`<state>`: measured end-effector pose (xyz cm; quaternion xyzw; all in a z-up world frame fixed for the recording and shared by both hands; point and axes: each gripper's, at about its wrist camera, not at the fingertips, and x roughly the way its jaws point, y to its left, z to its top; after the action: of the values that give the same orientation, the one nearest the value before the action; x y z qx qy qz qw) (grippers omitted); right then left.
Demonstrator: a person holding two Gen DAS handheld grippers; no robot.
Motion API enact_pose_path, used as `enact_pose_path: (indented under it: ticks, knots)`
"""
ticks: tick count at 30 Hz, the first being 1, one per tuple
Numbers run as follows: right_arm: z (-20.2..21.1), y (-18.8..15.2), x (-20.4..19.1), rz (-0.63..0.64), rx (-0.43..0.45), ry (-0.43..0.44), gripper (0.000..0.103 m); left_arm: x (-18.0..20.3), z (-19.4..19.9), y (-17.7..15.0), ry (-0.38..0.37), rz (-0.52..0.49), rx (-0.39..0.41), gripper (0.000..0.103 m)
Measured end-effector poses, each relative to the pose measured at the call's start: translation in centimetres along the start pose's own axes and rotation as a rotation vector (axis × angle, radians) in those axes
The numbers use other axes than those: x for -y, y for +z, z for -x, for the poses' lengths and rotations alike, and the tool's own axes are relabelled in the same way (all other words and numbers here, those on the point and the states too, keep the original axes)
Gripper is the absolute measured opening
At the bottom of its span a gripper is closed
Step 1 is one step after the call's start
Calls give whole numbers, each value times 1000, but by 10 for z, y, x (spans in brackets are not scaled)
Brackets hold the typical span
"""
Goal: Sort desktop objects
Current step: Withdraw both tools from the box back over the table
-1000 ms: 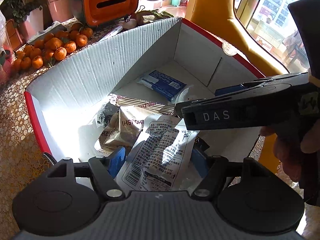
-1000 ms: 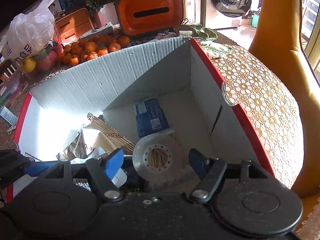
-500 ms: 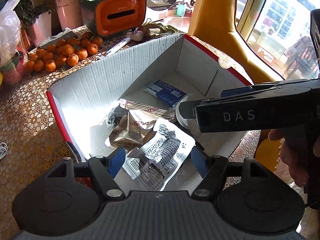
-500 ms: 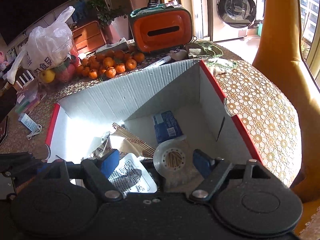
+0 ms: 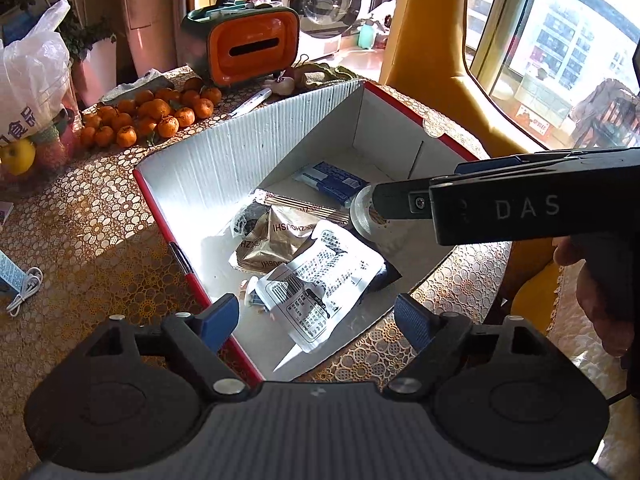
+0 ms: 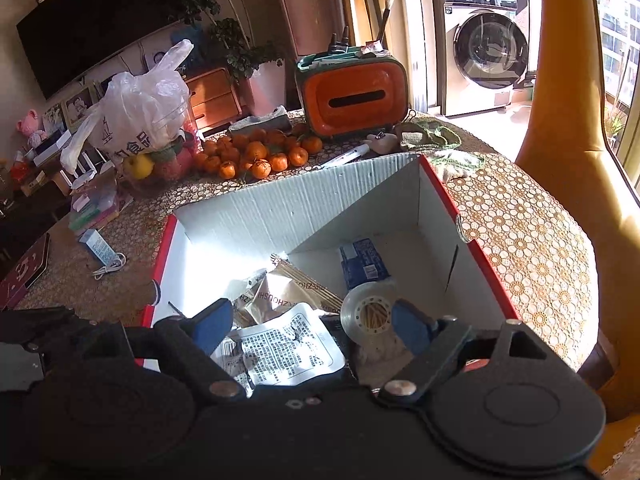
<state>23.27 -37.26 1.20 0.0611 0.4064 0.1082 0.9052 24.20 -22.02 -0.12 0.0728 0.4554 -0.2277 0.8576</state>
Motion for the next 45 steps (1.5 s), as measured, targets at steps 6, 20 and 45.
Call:
enact_pose_path:
  ticks: [6,20,45]
  knots:
    - [11,-7,0,-18,19,17,92,0,12,-8,-6,15,21,86]
    - [40,-30,-12,-33,51,29,98,-6,44,-29,5,46,89,100]
    - [60,-50,-99,107,151,91,99,-73,112,-90,176,175,264,100]
